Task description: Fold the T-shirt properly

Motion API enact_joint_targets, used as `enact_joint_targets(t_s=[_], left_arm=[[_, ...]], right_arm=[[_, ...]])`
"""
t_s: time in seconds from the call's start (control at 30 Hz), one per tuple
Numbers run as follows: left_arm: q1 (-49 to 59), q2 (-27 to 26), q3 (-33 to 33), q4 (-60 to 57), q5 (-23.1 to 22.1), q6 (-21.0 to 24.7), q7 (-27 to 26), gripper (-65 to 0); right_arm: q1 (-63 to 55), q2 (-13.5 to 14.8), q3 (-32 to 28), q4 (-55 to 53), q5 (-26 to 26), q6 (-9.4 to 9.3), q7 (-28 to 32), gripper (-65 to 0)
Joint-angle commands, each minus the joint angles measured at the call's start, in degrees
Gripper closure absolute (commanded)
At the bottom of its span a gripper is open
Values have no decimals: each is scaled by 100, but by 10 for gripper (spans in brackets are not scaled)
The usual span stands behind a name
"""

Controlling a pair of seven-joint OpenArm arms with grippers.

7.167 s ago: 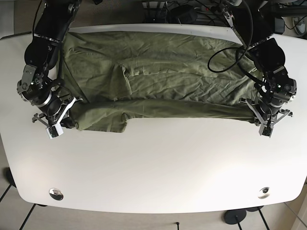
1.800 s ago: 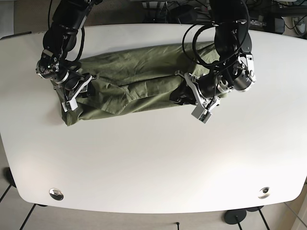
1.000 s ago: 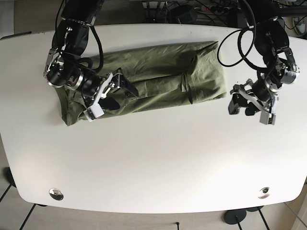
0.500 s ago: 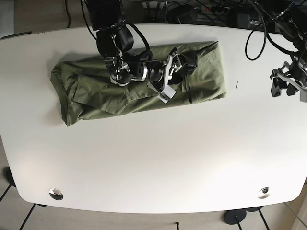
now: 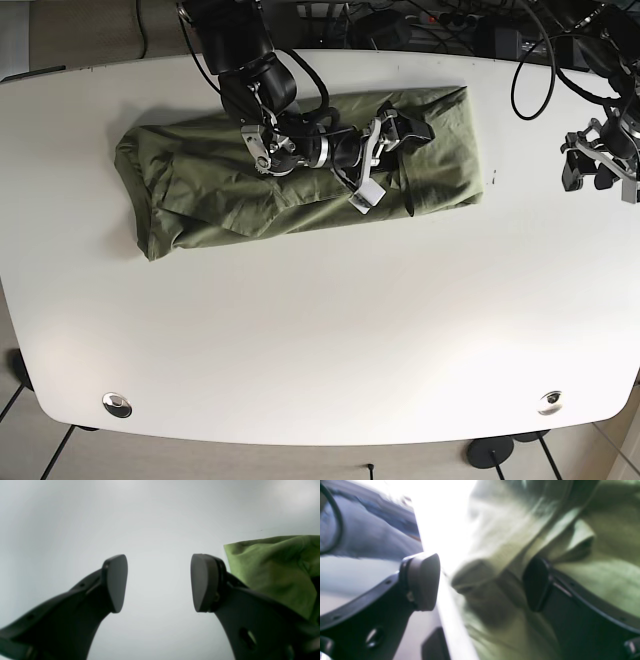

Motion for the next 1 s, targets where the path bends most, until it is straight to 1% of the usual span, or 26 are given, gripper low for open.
enact_joint_targets(t_s=[0.03, 0.1, 0.17, 0.23, 0.3, 0.33, 0.43, 0.5, 0.67, 0.7, 0.83, 0.87, 0.9, 0.97, 1.0], left_arm=[[-26, -114, -15, 77, -86, -36, -125, -372], [-26, -114, -6, 77, -86, -36, -125, -372], [-26, -114, 3, 77, -86, -36, -125, -372], [-43, -114, 3, 77, -86, -36, -125, -372], [-43, -114, 3, 77, -86, -36, -125, -372], [-34, -114, 3, 77, -86, -36, -125, -372], [-34, -114, 3, 68, -86, -36, -125, -372], [-26, -114, 3, 68, -86, -36, -125, -372], [-34, -123, 3, 68, -86, -36, -125, -372], [-34, -123, 3, 68, -86, -36, -125, -372], [-34, -114, 3, 68, -86, -36, -125, -372], [-43, -114, 3, 68, -86, -36, -125, -372], [-43, -114, 3, 68, -86, -36, -125, -372], [-52, -114, 3, 68, -86, -36, -125, -372], [-52, -114, 3, 68, -86, -36, -125, -372]], right_arm=[[192, -44, -2, 172, 417, -253, 120, -487], [289, -44, -46, 120, 443, -622, 128, -487], [316, -62, -249, 111, 435, -886, 172, -487], [447, -62, -539, 102, 435, -1202, 375, -487], [447, -53, -671, 102, 435, -1466, 498, -487], [456, -53, -697, 102, 435, -1554, 506, -487], [483, -44, -873, 102, 426, -1703, 515, -487], [483, -36, -1057, 102, 426, -1853, 515, -487], [474, -62, -1128, 102, -146, -2064, 524, -484], [474, -71, -1128, 102, -146, -2064, 524, -460], [474, -71, -1128, 93, -189, -2064, 524, -152], [483, -71, -1128, -12, -189, -2064, 524, -55], [483, -71, -1128, -47, -189, -2064, 524, -27], [456, -71, -1110, 5, -146, -2064, 524, -21], [430, -44, -1101, 260, -146, -2064, 524, -21]])
